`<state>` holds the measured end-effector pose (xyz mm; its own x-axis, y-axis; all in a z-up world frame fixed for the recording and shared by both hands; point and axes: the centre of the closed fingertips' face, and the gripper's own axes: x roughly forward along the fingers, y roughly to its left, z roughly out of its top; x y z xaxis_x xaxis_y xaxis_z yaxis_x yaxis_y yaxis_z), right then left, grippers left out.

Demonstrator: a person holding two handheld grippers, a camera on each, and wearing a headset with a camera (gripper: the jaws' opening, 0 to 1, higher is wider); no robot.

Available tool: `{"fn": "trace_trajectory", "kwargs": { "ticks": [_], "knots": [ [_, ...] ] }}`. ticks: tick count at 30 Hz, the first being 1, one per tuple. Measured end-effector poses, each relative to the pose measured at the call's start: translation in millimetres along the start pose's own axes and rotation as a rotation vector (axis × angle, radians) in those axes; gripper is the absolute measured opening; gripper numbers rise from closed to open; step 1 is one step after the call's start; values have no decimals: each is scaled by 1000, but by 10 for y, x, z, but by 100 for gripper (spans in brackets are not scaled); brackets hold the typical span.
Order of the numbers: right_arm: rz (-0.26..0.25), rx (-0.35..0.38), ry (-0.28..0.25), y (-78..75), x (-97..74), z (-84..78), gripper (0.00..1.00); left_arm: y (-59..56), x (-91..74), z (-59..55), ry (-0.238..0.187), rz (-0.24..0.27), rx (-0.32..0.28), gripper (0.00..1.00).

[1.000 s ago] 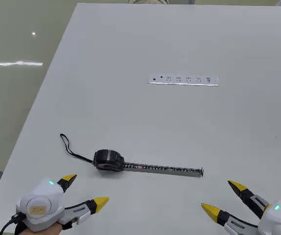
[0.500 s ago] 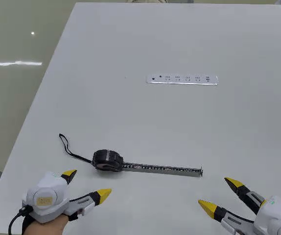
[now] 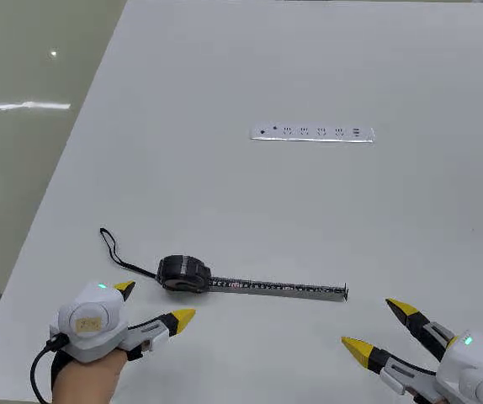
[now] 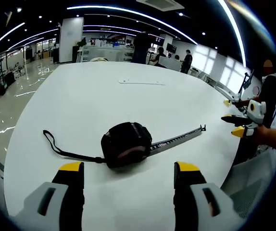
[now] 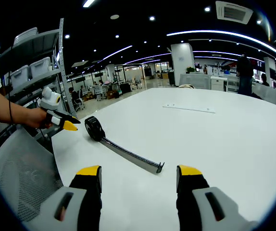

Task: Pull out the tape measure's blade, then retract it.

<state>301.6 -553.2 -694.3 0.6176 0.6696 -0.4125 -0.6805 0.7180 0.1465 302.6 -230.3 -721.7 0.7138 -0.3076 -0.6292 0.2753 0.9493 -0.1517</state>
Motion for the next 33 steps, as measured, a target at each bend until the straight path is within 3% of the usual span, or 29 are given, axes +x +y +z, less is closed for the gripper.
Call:
{"fn": "trace_trajectory", "kwargs": {
  "ticks": [29,33],
  "knots": [
    [18,41,-9,-88,141,-84,63,-88,325,70,-22,40,-120,77],
    [19,10,4,-102,145,-102,63,-76,346,84,-27,53,-150,79]
  ]
}}
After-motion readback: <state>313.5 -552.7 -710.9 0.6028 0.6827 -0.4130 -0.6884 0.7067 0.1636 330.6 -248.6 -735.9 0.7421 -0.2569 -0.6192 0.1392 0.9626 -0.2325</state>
